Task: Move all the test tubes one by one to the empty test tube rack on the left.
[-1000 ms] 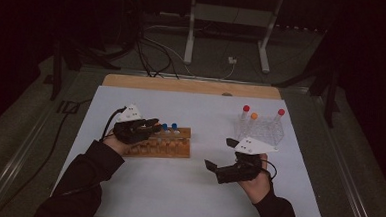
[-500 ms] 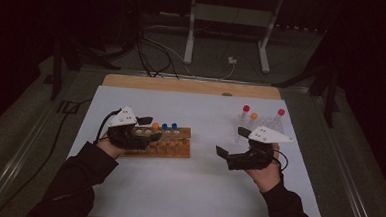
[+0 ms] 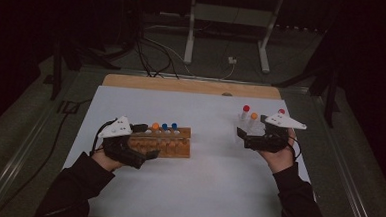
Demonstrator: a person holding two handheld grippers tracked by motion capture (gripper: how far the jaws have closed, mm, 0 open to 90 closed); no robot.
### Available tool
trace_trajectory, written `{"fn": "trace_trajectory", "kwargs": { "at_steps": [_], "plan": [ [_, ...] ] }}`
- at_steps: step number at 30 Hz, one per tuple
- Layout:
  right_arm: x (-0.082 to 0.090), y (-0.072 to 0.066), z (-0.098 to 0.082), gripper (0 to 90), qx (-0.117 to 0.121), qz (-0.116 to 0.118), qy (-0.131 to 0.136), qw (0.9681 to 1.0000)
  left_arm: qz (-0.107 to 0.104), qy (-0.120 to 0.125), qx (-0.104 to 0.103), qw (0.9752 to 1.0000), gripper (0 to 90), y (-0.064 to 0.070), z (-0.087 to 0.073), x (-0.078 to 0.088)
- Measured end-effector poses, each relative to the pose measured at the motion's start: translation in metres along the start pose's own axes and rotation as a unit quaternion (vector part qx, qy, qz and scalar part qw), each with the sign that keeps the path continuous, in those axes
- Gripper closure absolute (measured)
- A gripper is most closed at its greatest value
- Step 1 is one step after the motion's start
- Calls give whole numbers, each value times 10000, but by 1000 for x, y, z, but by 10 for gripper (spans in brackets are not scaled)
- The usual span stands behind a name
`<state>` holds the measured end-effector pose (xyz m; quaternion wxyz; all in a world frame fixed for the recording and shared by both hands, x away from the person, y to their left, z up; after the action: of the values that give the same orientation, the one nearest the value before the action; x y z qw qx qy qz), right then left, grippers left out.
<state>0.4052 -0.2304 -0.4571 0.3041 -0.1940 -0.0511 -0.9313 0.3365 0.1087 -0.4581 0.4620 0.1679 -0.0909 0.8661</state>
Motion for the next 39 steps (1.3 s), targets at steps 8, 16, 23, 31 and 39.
{"fn": "trace_trajectory", "kwargs": {
  "at_steps": [8,16,23,31,39],
  "plan": [
    [-15,35,-26,186,-333,-406,-402,9978,-26,71,-40,10000,34,5,1,6],
    [-32,53,-37,417,-479,-614,-705,9945,-59,-4,-41,10000,34,5,-2,3],
    [-42,59,-41,573,-546,-665,-862,9926,-65,-36,-30,10000,34,4,-4,2],
    [-49,62,-42,676,-658,-732,-898,9911,-53,-33,17,10000,34,3,-5,1],
    [-51,62,-41,747,-610,-824,-952,9902,-55,-89,-36,9999,34,5,-6,-1]
  ]
}}
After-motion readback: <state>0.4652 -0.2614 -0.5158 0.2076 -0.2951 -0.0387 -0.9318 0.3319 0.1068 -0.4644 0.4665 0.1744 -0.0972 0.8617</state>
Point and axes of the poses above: each handheld gripper's, and its own axes: x roughly backward along the jaws, z roughly out of its top, y roughly to its right, the point moved 8 cm from there along -x, roughly forward along the jaws, and after that the axes turned 5 degrees about z, right-handed, at the moved point
